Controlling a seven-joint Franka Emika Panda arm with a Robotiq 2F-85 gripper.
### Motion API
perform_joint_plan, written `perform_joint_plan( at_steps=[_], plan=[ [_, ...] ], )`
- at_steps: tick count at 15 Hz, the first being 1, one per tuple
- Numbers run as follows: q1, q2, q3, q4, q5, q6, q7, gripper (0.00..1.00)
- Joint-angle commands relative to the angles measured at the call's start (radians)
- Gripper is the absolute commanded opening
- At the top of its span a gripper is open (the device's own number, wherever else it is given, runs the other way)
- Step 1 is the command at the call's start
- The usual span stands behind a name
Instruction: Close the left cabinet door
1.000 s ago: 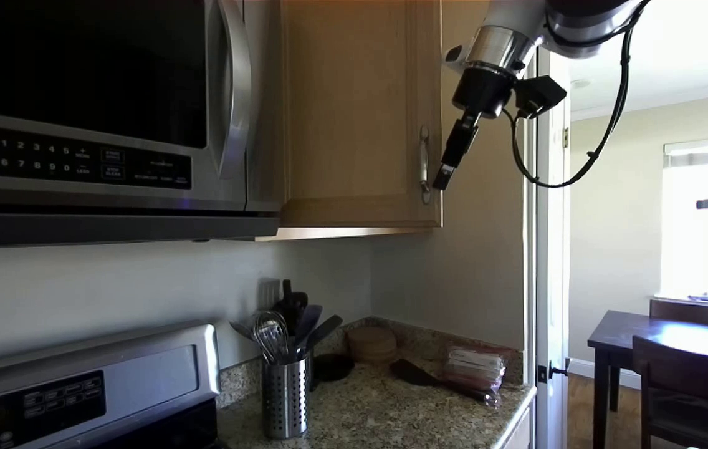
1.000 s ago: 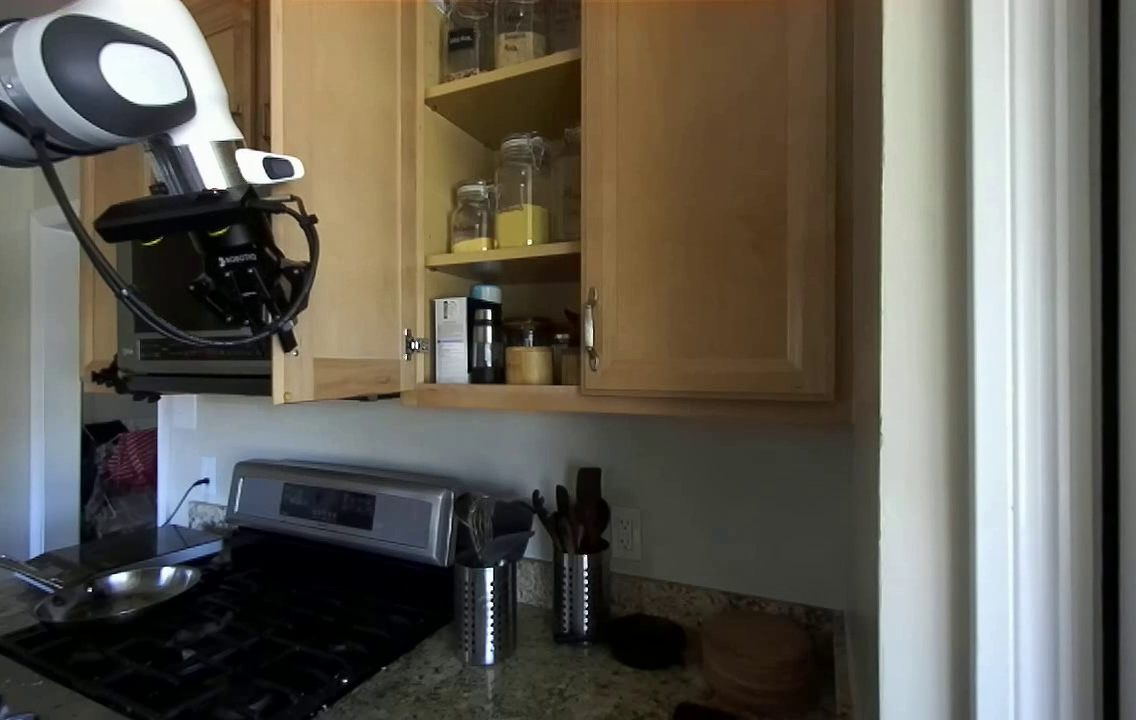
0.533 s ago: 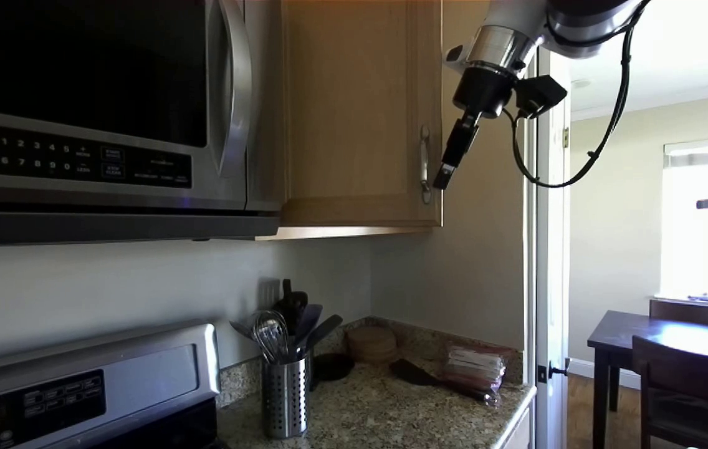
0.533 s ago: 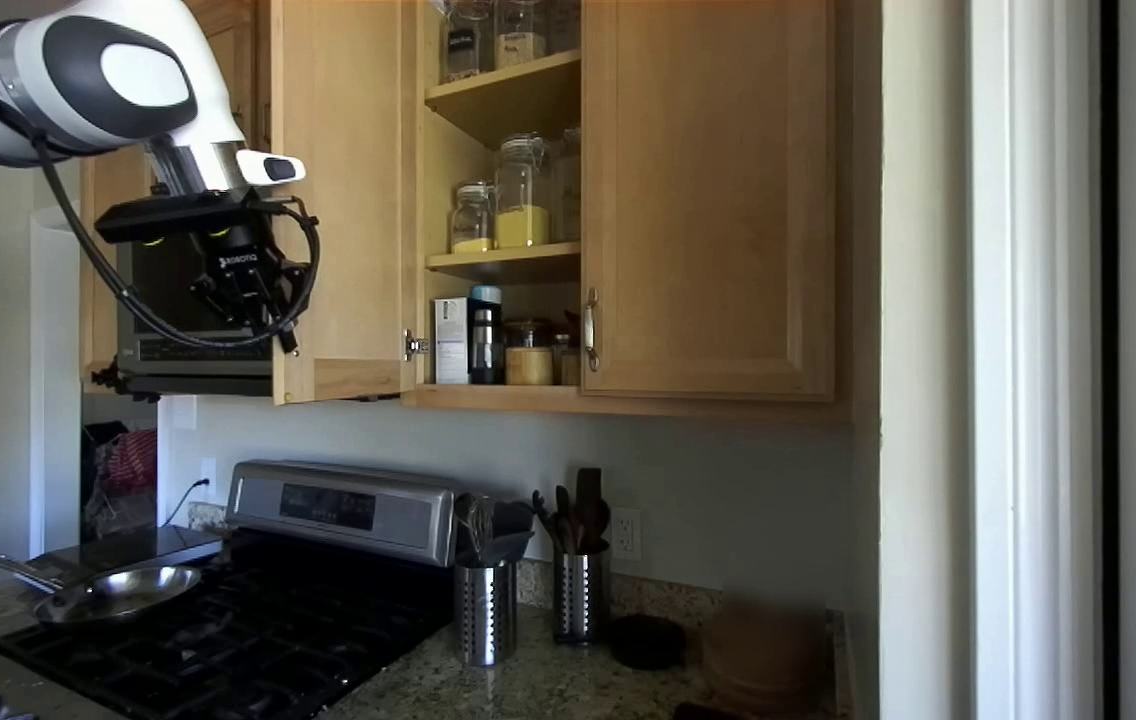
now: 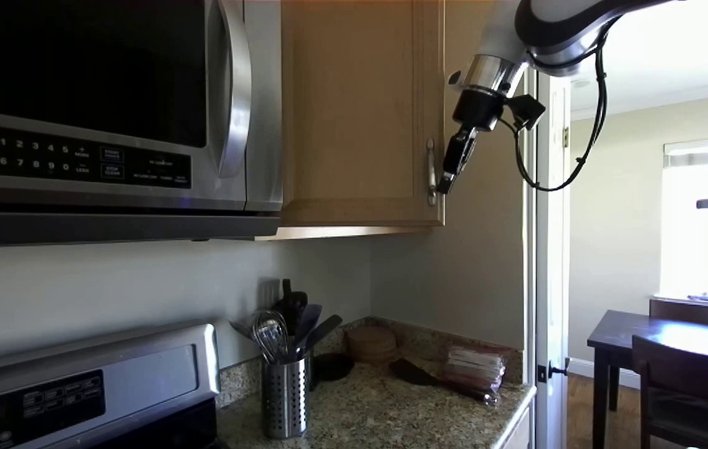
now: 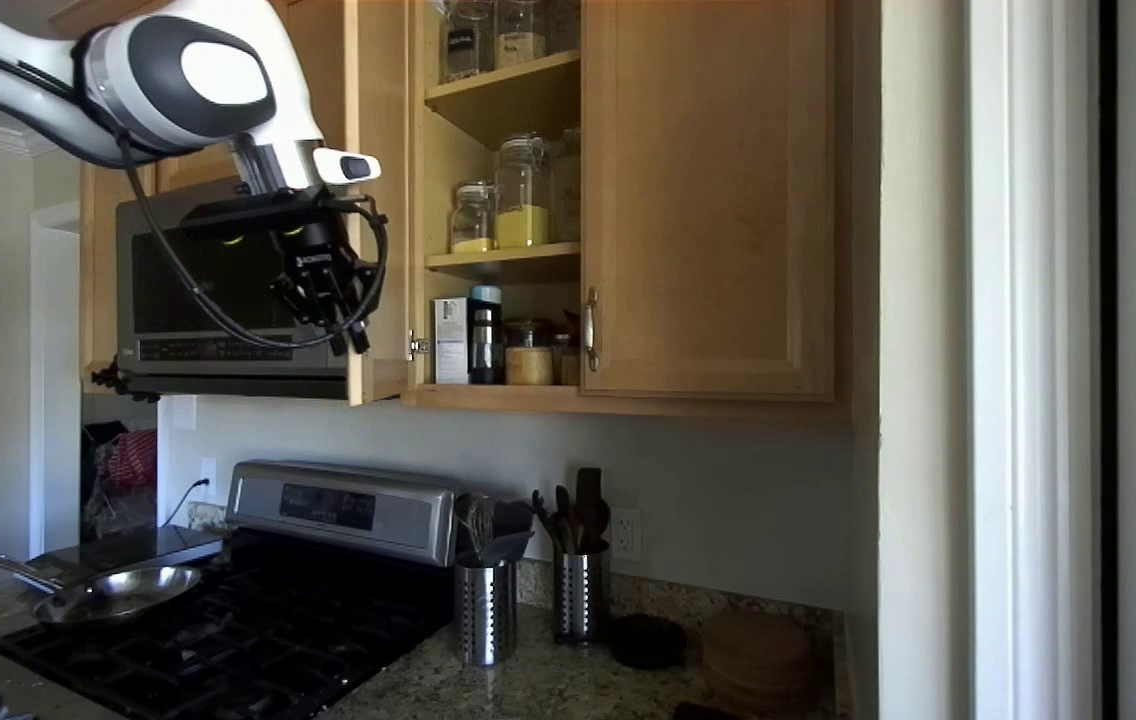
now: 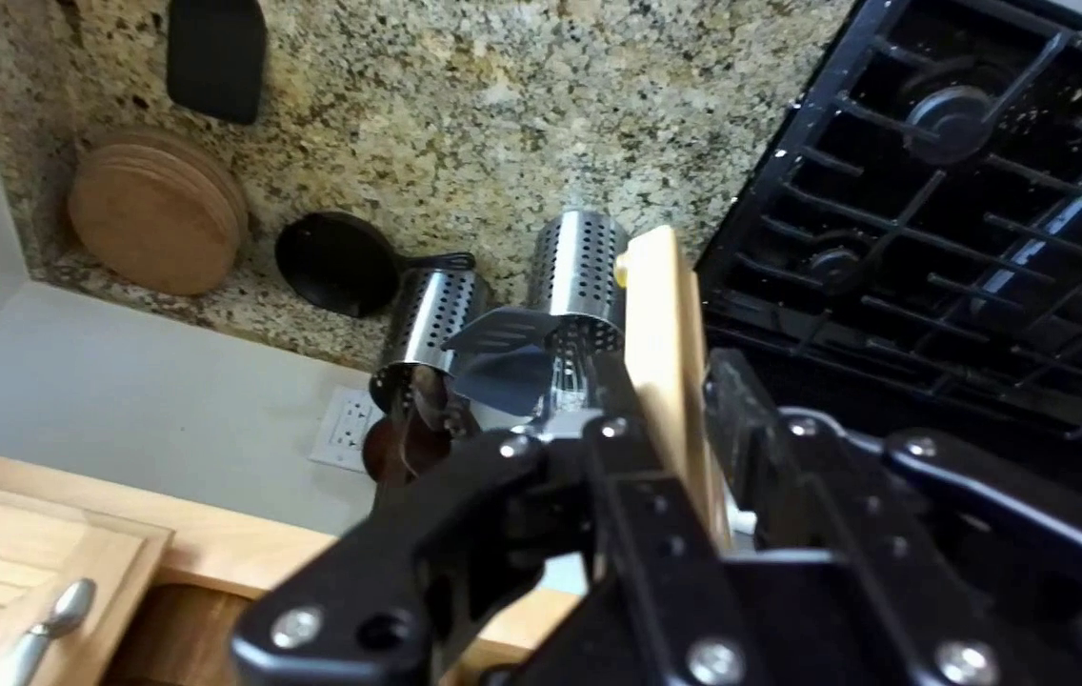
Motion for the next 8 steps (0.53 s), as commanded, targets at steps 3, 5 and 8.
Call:
perform_joint_plan(
  at_steps=[3,5,8],
  plan=[
    [-0.091,0.204,0.001,0.13,-0.139,0.15,0.06,0.1],
    [-0.111,0.242,0.009,0.164,-0.198,0.153,0.082,0.44],
    [-0.094,0.255,0.012,0.187,-0.222,0.085,0.059,0.56]
  ],
)
